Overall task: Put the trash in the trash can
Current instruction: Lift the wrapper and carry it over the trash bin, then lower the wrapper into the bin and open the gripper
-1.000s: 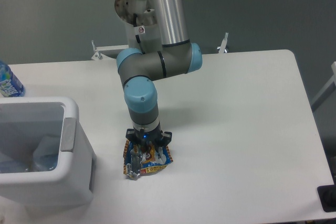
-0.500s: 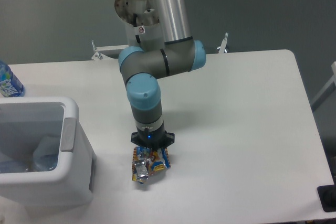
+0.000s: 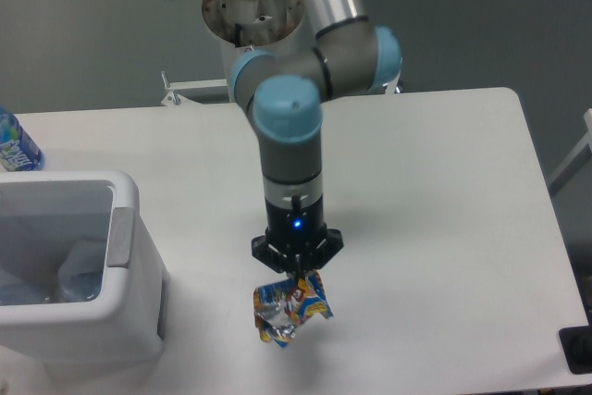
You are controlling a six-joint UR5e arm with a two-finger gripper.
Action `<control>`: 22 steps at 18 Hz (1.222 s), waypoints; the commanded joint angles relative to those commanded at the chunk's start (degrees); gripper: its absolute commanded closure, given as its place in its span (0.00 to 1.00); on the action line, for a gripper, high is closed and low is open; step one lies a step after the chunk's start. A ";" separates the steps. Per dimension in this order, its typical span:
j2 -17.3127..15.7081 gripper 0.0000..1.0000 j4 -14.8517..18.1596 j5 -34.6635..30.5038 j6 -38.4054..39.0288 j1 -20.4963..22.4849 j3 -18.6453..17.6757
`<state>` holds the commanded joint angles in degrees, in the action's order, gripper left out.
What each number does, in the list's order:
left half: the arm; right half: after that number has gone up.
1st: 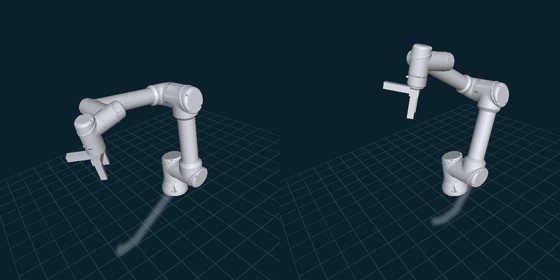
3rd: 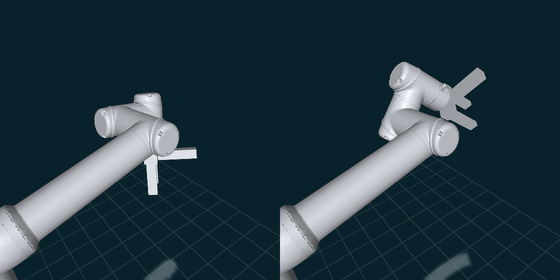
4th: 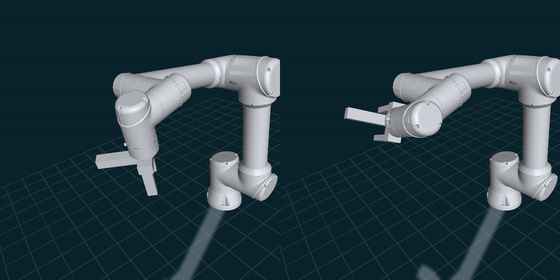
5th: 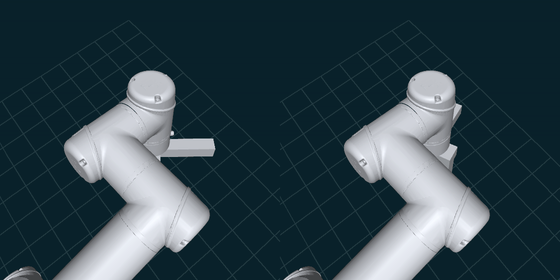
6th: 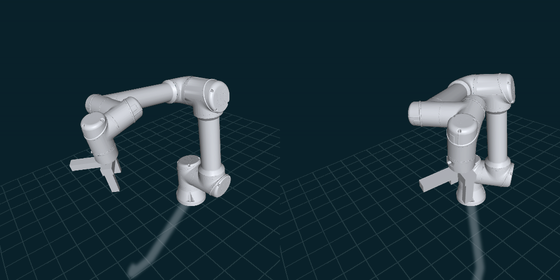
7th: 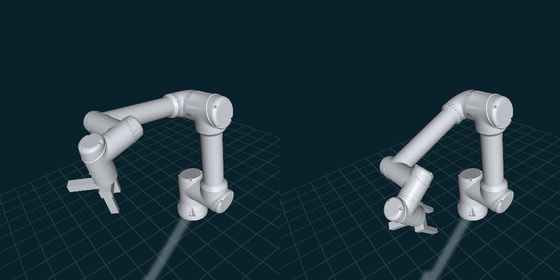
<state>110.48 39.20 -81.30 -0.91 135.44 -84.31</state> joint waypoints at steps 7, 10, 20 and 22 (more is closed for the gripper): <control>-4.38 1.00 0.00 0.35 6.36 -8.07 6.09; -7.63 1.00 0.17 0.26 6.01 -12.82 3.90; -10.11 1.00 1.05 0.26 2.84 -21.62 -3.23; -9.15 1.00 1.67 0.09 2.58 -22.15 -3.23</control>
<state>101.33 40.87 -81.21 1.67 113.29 -87.54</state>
